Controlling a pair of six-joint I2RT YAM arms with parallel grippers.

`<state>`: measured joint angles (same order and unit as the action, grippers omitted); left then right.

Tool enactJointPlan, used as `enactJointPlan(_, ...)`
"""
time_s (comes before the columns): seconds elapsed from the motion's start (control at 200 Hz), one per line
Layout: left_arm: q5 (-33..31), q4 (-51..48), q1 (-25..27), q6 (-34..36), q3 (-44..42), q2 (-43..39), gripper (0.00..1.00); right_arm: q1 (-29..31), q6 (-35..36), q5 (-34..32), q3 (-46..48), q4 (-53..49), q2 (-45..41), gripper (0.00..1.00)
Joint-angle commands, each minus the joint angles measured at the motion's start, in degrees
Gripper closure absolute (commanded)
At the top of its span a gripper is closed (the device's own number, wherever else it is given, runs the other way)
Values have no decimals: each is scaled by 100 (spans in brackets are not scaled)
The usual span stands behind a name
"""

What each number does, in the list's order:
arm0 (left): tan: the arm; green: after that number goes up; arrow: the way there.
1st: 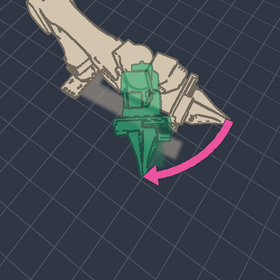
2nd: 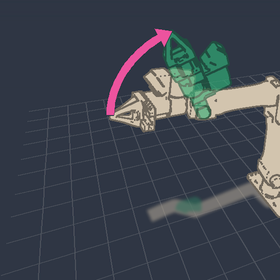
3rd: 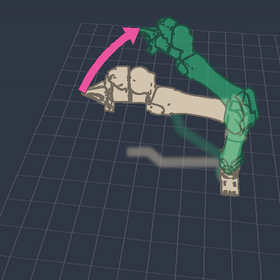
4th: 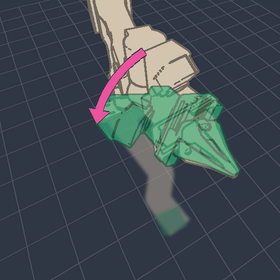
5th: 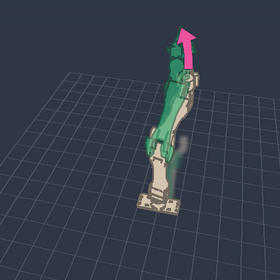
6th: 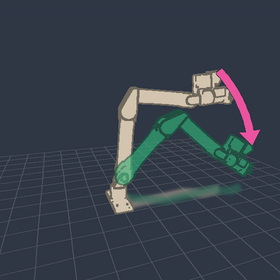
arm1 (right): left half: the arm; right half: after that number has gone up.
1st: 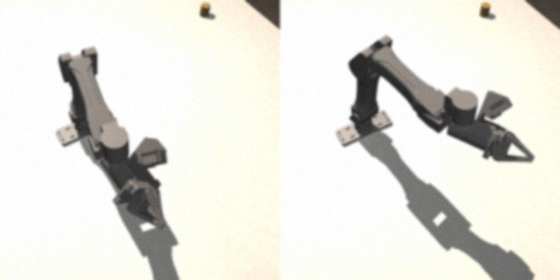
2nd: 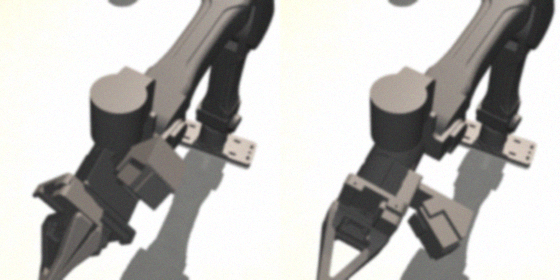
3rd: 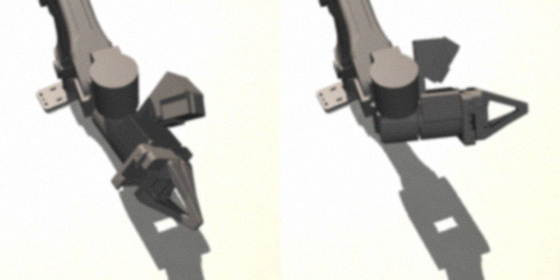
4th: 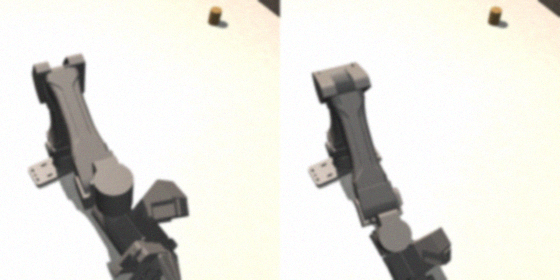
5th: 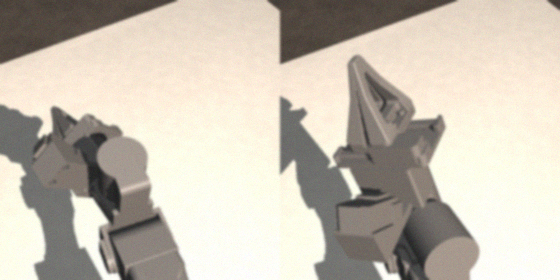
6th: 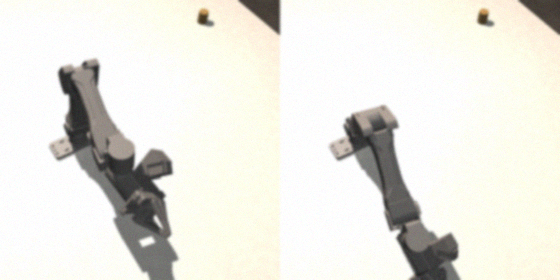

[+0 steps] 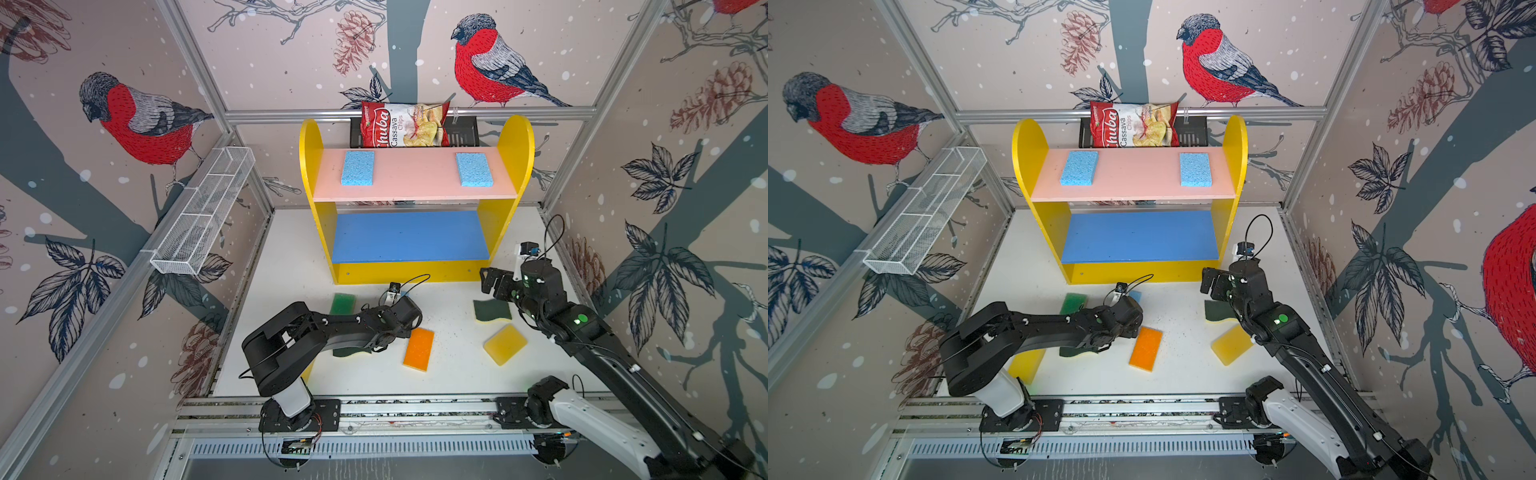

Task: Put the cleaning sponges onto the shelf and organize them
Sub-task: 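Lower the left gripper around the light blue sponge and close it, then lift the light blue sponge with the left gripper toward the pink shelf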

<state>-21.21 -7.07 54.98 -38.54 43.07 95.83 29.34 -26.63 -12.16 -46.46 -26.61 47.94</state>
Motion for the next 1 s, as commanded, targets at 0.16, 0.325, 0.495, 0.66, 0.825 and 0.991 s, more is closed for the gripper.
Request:
enactJointPlan(0.16, 903, -1022, 42, 58, -174, -11, 29, -34, 139, 8, -40, 91, -35, 0)
enactJointPlan(0.325, 905, -1043, 50, 69, -210, -156, 36, -37, 141, 38, -14, 95, -48, 0)
enactJointPlan(0.495, 781, -1242, 43, 77, -109, -245, 35, -39, 155, 49, 13, 97, -130, 0)
enactJointPlan(0.66, 621, -1600, 38, 187, 168, -537, 35, -43, 210, 30, 31, 59, -196, 1)
enactJointPlan(0.825, 480, -2010, 39, 305, 521, -1005, 37, -48, 224, 47, 36, 63, -223, 1)
enactJointPlan(0.991, 433, -2395, 49, 394, 846, -1450, 36, -52, 244, 78, 17, 80, -247, 1)
